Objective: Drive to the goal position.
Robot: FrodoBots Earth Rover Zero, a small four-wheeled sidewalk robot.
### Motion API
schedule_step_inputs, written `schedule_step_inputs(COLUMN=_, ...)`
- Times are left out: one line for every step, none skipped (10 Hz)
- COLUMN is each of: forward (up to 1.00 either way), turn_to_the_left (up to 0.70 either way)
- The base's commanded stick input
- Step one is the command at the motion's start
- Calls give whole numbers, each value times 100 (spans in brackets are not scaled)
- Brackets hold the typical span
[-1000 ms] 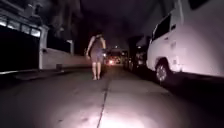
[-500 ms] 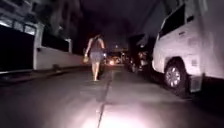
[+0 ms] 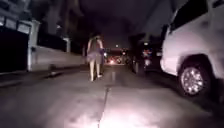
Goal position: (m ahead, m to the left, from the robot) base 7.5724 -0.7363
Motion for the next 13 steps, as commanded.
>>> schedule_step_inputs(forward=100, turn_to_the_left=0)
schedule_step_inputs(forward=100, turn_to_the_left=0)
schedule_step_inputs(forward=100, turn_to_the_left=0)
schedule_step_inputs(forward=100, turn_to_the_left=0)
schedule_step_inputs(forward=100, turn_to_the_left=0)
schedule_step_inputs(forward=100, turn_to_the_left=0)
schedule_step_inputs(forward=100, turn_to_the_left=0)
schedule_step_inputs(forward=100, turn_to_the_left=0)
schedule_step_inputs(forward=100, turn_to_the_left=0)
schedule_step_inputs(forward=100, turn_to_the_left=0)
schedule_step_inputs(forward=100, turn_to_the_left=0)
schedule_step_inputs(forward=100, turn_to_the_left=0)
schedule_step_inputs(forward=100, turn_to_the_left=0)
